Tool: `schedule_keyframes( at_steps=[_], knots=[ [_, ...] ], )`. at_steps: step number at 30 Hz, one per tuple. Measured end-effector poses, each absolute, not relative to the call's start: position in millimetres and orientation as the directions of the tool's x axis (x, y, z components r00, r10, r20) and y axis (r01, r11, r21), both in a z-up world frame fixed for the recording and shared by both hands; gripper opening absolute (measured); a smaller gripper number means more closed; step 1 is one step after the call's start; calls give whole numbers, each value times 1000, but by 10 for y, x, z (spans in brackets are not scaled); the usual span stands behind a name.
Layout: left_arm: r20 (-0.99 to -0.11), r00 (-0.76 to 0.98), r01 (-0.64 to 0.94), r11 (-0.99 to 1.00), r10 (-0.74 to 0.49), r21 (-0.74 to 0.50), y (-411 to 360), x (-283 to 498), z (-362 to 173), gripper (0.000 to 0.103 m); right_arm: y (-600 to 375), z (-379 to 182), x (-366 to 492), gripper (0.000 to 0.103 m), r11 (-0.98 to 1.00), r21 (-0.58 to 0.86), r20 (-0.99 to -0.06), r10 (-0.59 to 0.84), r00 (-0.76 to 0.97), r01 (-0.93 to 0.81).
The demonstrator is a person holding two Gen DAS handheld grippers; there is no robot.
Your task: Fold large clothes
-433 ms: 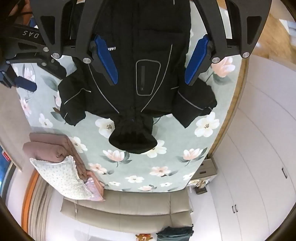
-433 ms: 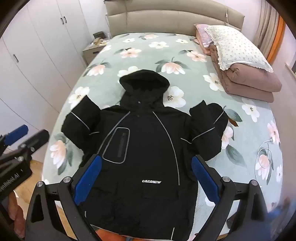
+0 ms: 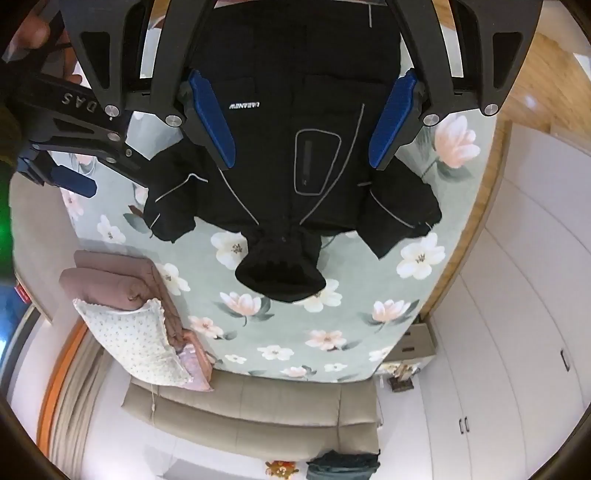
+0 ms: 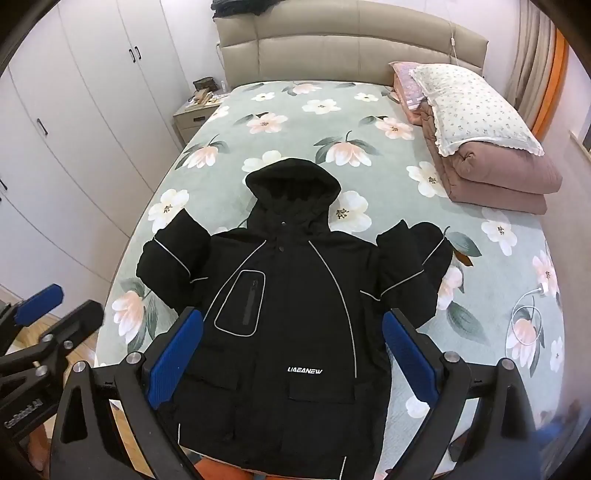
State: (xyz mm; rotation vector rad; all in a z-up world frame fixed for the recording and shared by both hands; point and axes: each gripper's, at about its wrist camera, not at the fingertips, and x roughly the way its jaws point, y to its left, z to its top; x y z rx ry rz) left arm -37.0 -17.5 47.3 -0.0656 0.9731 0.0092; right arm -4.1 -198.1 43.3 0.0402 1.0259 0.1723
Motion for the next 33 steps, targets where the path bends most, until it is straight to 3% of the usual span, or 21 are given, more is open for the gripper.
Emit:
schedule_keyframes(
  at_steps=[14, 20, 33],
  knots=[
    [-808, 586, 20, 998, -58, -58, 73, -320, 593, 76, -1724, 524, -84, 99, 989, 97, -849, 139, 510, -108],
    [-812, 584, 5, 1000, 8, 14, 268, -274, 634, 76, -1624, 646, -154, 99, 988, 141, -822, 155, 548, -69],
    [-831, 555, 37, 999, -33, -15, 518, -137, 533, 76, -1501, 599, -203, 99, 989, 147, -835, 114, 539, 19]
  ],
)
